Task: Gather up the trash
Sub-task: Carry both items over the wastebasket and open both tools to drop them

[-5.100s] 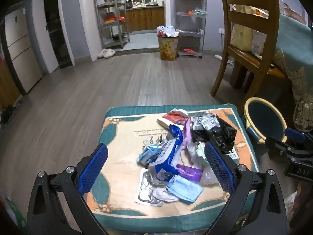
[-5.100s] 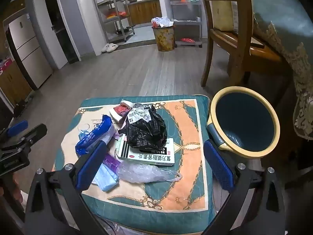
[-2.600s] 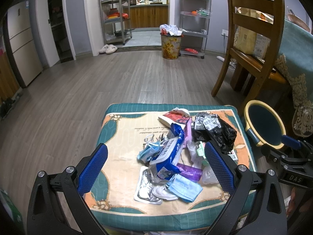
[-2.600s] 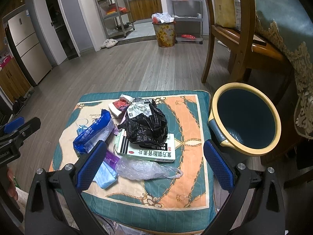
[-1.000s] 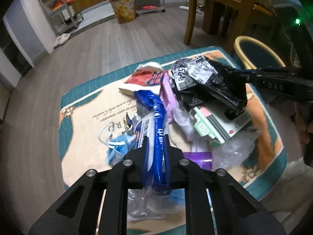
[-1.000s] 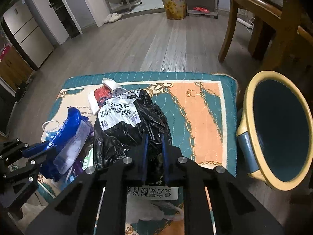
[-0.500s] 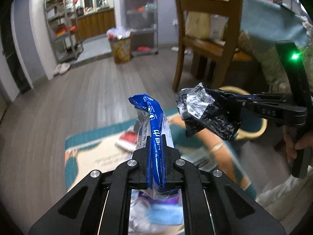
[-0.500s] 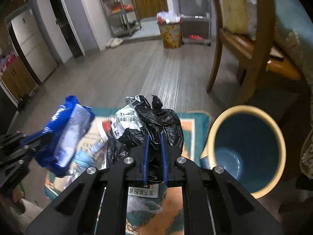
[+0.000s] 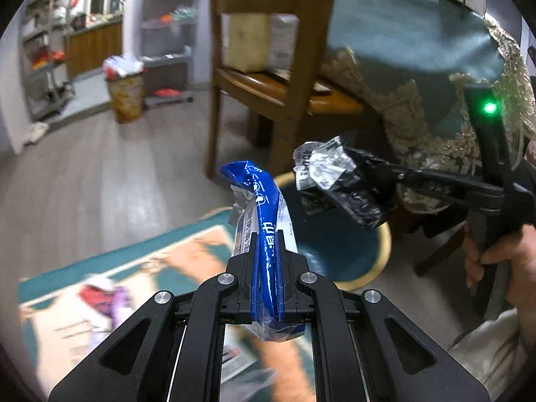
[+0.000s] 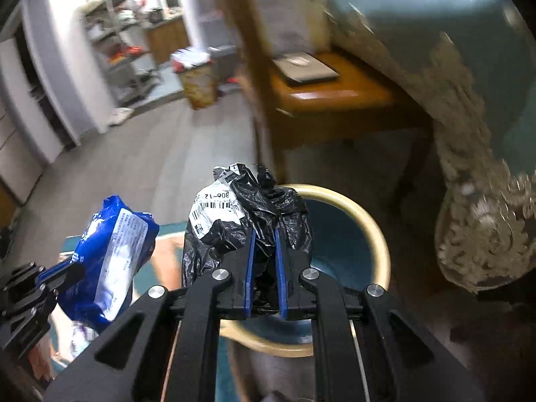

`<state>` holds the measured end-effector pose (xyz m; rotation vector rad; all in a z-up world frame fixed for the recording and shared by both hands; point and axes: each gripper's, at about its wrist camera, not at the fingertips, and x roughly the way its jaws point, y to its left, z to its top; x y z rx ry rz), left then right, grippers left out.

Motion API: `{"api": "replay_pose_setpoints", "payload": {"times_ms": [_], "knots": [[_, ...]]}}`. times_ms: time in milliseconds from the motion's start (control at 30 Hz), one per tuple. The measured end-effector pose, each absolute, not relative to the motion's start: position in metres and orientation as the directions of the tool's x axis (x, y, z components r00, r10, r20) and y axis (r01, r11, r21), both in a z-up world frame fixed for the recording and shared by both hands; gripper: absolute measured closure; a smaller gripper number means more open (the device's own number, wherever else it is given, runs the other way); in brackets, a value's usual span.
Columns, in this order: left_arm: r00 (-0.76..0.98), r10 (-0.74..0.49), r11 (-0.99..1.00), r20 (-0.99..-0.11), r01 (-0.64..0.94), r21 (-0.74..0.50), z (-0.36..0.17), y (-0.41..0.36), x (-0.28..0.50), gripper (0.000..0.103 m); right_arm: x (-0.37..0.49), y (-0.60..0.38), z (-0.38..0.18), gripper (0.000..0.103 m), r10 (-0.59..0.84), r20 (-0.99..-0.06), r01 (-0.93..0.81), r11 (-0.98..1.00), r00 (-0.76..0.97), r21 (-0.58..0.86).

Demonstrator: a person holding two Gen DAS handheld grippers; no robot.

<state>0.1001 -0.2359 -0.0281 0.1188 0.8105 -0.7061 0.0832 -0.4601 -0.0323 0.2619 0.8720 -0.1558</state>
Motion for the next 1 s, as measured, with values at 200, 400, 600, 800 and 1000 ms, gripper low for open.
{"api": "replay_pose_setpoints", "payload": {"times_ms": [200,400,600,800,1000], "knots": [[0.439,-0.562,0.736,-0.701,0.652,-0.182,-0.052,-0.290,0.116,0.094,0.087,-0.506,-0.062,0.092,-0.077,-0.818,0.340,0.928,0.570,0.149],[0.430,-0.564,0.720,-0.704,0.674,-0.165,-0.069,-0.317,0.130,0.091,0.078,-0.521,-0.078,0.083,-0.108,-0.834,0.373,0.920,0.541,0.123],[0.441,-0.565,0.731,-0.697,0.659,-0.176,-0.070,-0.311,0.134,0.070,0.082,-0.519,-0.079,0.063,-0.119,-0.834,0.373,0.921,0.539,0.109],[0.476,-0.545,0.751,-0.690,0.644,-0.148,-0.057,-0.287,0.127,0.070,0.088,-0.503,-0.069,0.042,-0.110,-0.821,0.338,0.935,0.561,0.106],[0.546,-0.509,0.794,-0.666,0.596,-0.118,-0.036,-0.243,0.113,0.031,0.087,-0.473,-0.048,0.015,-0.088,-0.785,0.270,0.957,0.613,0.104]]}}
